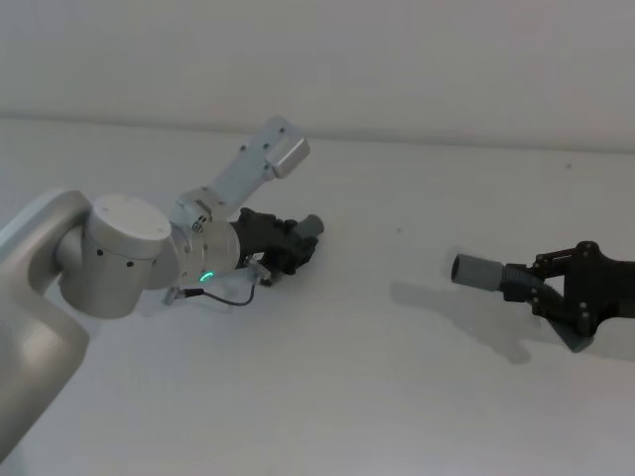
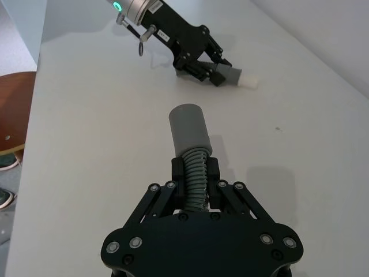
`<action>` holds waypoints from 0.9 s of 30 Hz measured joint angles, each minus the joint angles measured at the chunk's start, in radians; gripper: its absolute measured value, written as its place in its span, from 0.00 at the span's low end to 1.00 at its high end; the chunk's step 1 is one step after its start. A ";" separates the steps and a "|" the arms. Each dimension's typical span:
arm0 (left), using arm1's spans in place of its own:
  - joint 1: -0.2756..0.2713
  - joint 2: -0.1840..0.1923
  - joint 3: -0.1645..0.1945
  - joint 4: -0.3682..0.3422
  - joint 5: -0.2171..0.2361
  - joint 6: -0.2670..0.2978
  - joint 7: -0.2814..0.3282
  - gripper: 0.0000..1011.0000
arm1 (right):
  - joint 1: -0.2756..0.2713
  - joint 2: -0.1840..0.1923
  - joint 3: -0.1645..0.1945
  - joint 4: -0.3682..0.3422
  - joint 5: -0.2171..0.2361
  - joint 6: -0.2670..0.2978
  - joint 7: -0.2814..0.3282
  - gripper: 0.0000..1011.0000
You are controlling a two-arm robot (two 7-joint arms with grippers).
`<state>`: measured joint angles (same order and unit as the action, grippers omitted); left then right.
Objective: Use both hands to pick up one end of the pipe from the table, align the ends, and insert them.
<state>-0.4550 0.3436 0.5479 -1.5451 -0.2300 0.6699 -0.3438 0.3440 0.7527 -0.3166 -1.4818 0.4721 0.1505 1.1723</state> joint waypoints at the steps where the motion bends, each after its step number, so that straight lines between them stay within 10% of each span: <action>1: -0.002 0.002 0.001 -0.001 0.001 -0.004 -0.003 0.36 | 0.002 0.002 -0.001 0.002 0.001 -0.002 0.006 0.21; 27: -0.072 0.161 0.028 -0.040 -0.026 -0.255 -0.292 0.36 | 0.016 0.015 -0.006 0.020 0.006 -0.015 0.039 0.21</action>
<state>-0.5272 0.5046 0.5758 -1.5851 -0.2556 0.4146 -0.6359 0.3602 0.7681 -0.3230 -1.4617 0.4778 0.1357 1.2109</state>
